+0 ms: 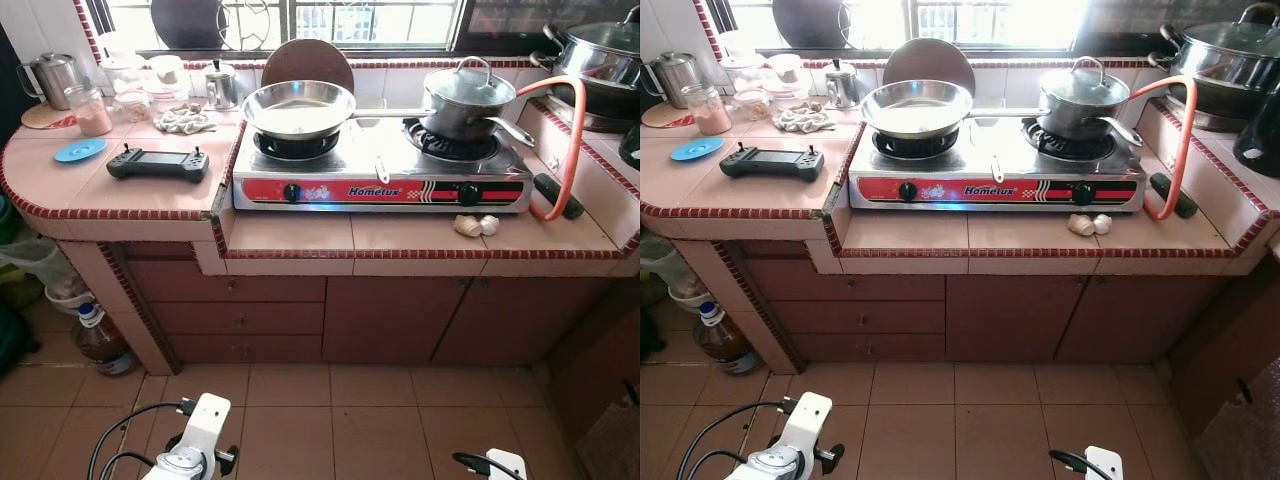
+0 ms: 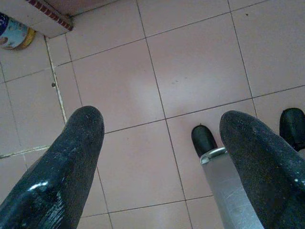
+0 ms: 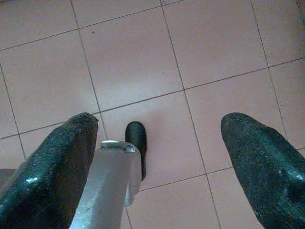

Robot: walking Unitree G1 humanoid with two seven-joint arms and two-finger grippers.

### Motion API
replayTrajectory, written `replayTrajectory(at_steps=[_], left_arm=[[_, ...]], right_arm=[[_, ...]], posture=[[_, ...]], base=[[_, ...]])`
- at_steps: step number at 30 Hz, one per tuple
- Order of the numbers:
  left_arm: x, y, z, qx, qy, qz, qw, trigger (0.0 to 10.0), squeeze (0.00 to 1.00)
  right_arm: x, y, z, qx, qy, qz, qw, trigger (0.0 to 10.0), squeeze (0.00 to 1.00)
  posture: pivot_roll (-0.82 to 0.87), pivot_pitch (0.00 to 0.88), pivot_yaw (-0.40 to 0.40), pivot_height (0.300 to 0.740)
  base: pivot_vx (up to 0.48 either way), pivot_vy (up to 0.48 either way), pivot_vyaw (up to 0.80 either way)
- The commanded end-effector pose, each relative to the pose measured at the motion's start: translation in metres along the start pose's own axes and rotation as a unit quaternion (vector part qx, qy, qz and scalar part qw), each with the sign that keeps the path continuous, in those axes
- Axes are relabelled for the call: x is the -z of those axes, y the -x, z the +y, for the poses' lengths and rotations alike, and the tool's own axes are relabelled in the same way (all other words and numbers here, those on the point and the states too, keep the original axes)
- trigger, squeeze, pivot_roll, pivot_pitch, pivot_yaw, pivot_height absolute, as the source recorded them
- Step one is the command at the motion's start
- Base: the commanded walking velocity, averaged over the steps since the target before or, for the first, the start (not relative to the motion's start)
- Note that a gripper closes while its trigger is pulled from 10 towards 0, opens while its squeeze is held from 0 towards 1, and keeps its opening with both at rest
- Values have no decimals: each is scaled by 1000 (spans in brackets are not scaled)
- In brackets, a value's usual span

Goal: Kitchen organization

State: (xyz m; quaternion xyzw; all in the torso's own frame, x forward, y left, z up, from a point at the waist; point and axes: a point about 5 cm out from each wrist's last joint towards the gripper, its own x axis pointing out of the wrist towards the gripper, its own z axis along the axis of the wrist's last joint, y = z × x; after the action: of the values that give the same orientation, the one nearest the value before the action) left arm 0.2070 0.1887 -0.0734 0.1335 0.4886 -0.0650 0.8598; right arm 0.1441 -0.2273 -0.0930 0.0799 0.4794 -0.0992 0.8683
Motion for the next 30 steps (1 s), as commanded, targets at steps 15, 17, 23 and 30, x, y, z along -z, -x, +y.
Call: replayTrajectory(at_steps=[15, 17, 23, 30], left_arm=[[7, 0, -2, -3, -5, 9, 1000, 10000, 0], [7, 0, -2, -3, -6, 9, 1000, 10000, 0], [7, 0, -2, -2, -8, 9, 1000, 10000, 0], [7, 0, -3, -1, -5, 10, 1000, 10000, 0]], right_arm=[[0, 0, -1, -1, -1, 0, 1000, 10000, 0], [0, 0, -1, 0, -1, -1, 1000, 10000, 0], [0, 0, 1, -2, 0, 4, 1000, 10000, 0], [-4, -1, 0, 11, -3, -8, 1000, 10000, 0]], posture=[[34, 0, -10, 740], [33, 0, -9, 740], [32, 0, -11, 740], [30, 0, -14, 740]], base=[[0, 0, 0], [0, 0, 0], [0, 0, 0], [0, 0, 423]])
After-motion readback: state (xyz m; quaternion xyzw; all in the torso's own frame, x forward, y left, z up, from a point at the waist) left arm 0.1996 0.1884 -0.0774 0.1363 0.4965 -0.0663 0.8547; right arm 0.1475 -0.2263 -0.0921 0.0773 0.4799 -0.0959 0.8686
